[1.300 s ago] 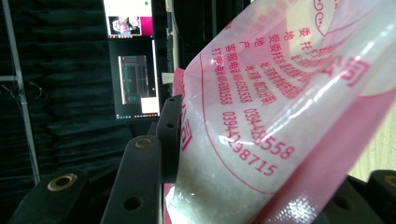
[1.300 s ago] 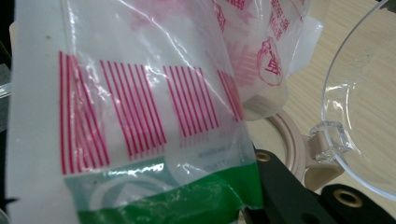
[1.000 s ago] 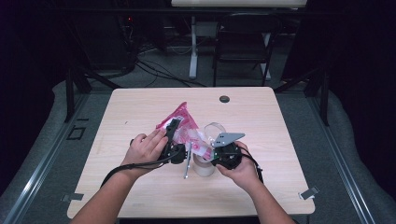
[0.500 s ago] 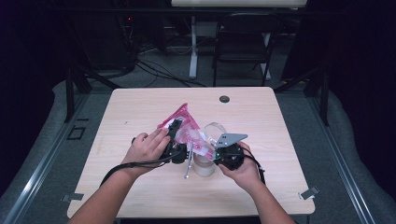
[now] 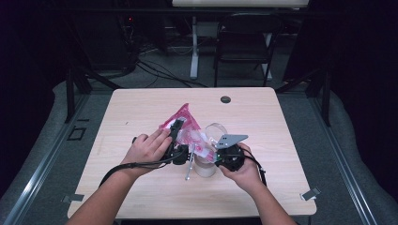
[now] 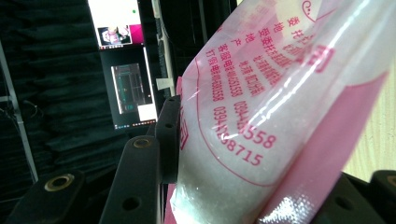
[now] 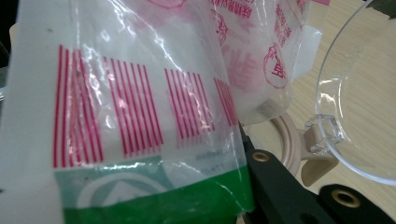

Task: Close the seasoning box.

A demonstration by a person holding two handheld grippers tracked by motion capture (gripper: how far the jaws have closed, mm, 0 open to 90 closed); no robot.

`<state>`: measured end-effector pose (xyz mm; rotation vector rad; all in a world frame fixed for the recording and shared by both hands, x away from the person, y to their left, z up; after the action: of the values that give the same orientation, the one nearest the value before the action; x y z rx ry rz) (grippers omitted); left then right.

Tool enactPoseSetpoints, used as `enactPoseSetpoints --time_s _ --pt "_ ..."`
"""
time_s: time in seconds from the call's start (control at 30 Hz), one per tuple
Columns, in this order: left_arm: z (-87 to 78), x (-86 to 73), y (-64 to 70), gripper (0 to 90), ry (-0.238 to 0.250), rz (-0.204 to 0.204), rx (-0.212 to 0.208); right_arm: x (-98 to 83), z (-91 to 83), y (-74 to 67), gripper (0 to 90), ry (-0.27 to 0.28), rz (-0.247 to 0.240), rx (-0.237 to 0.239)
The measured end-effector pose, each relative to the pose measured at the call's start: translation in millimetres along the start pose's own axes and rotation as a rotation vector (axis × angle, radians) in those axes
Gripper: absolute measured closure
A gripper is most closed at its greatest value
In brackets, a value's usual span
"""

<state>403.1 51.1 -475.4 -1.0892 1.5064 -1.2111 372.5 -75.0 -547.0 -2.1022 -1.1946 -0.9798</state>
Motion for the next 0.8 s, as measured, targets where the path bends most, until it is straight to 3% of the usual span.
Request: enactPoseSetpoints --time_s 0.1,0.5,0.8 --pt "-0.8 0.1 -0.4 63.4 -0.005 0.003 -0.008 -0.3 1.3 -0.6 90.0 -0.001 -0.004 0.006" --pt "-4.5 2.8 -5.5 63.7 0.004 -0.003 0.024 0.2 1.2 -0.5 90.0 0.011 0.013 0.017" --pt "-4.7 3.9 -8.6 63.2 0.009 0.015 0.028 -0.7 3.8 -2.3 90.0 0.004 0.013 0.028"
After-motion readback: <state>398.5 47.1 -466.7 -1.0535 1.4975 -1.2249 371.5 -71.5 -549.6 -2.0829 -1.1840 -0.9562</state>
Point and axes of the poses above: each handheld gripper's, and its own axes: z roughly forward along the jaws, x roughly out of its top, y roughly to its right, the point moved 9 cm from there along z, roughly forward along the jaws, and after that the axes turned 6 degrees about x, right-handed, at the moved point
